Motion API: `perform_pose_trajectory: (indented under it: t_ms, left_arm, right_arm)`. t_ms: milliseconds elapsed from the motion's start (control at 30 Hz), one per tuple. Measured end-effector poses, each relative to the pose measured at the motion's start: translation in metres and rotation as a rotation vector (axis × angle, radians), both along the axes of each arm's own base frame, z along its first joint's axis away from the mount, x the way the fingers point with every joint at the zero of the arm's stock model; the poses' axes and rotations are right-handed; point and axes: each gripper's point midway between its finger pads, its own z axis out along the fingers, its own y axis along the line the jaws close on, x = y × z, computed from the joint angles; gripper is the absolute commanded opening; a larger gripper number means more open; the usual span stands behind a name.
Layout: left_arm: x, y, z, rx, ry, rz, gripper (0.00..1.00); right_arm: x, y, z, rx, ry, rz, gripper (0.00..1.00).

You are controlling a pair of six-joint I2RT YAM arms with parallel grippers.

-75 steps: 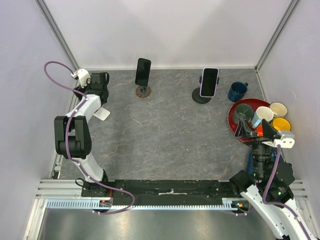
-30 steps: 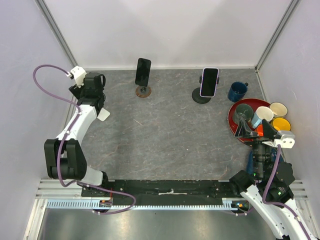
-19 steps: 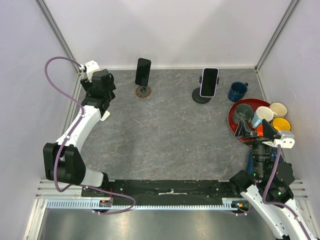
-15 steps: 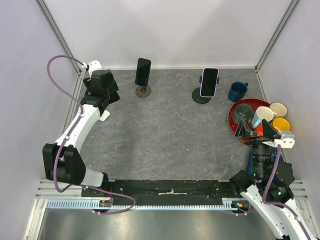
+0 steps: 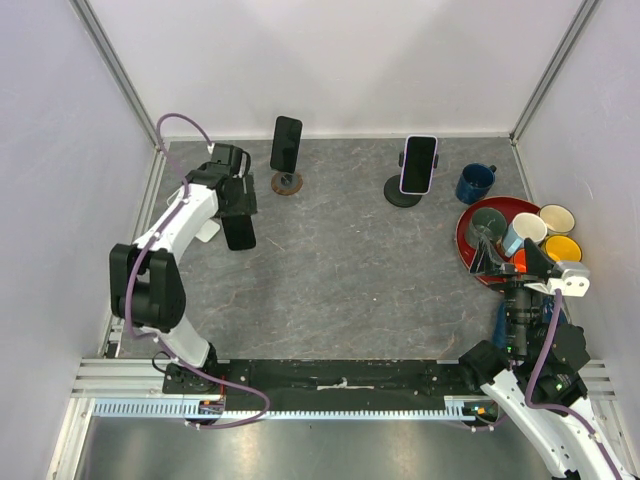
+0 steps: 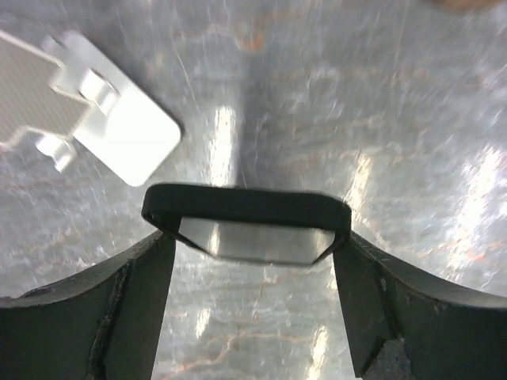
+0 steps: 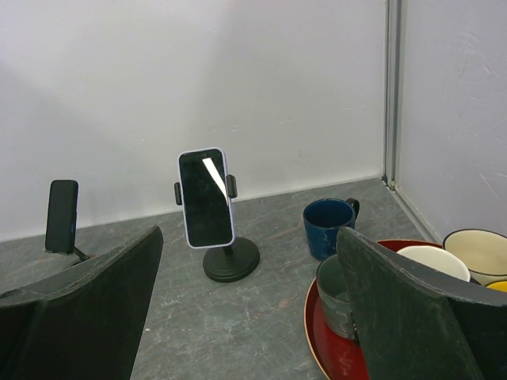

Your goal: Remove the phone from the phone stand

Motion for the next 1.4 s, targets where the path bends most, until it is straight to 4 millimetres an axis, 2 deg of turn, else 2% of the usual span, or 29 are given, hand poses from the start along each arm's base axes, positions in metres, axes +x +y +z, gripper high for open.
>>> perform_pose_trajectory:
  t_ms: [133,400,633,833,1033,1133,1167,1200,1367,1400]
  left_arm:
    - [-0.022,-0.002,-0.034,0.007,0.159,-0.026,0.02]
    - [-0.021,-0.006,-0.041,0.011,0.176,-0.055,0.02]
    - [-0.038,-0.004,-0.072,0.040,0.314,-0.069,0.02]
    - [-0.042,-0.003,-0.073,0.046,0.329,-0.067,0.04]
    - [-0.043,-0.005,-0.076,0.033,0.322,-0.072,0.23]
    - [-0.041,-0.008,-0.073,0.014,0.298,-0.080,0.46]
    - [-0.039,-0.010,-0.070,0.005,0.277,-0.079,0.63]
    - [-0.037,-0.010,-0.067,-0.001,0.260,-0.080,0.71]
    - [-0.020,-0.021,-0.038,-0.071,0.094,-0.091,0.99]
    - [-0.017,-0.025,-0.030,-0.089,0.056,-0.099,1.00]
  right_arm:
    - [0.000,0.000,0.000,0.000,0.000,-0.001,0.98]
    - [0.000,-0.001,0.000,0.001,0.001,-0.003,0.98]
    - [0.000,-0.001,0.000,0.001,0.001,-0.003,0.98]
    - [0.000,-0.001,0.000,0.001,0.001,-0.003,0.98]
    - [0.000,-0.001,0.000,0.001,0.001,-0.003,0.98]
    - [0.000,-0.001,0.000,0.001,0.001,-0.003,0.98]
    - [0.000,-0.001,0.000,0.001,0.001,-0.003,0.98]
    - [0.000,-0.001,0.000,0.001,0.002,-0.003,0.98]
    - [0.000,0.000,-0.002,-0.003,0.008,-0.003,0.98]
    - [0.000,0.000,-0.002,-0.004,0.009,-0.003,0.98]
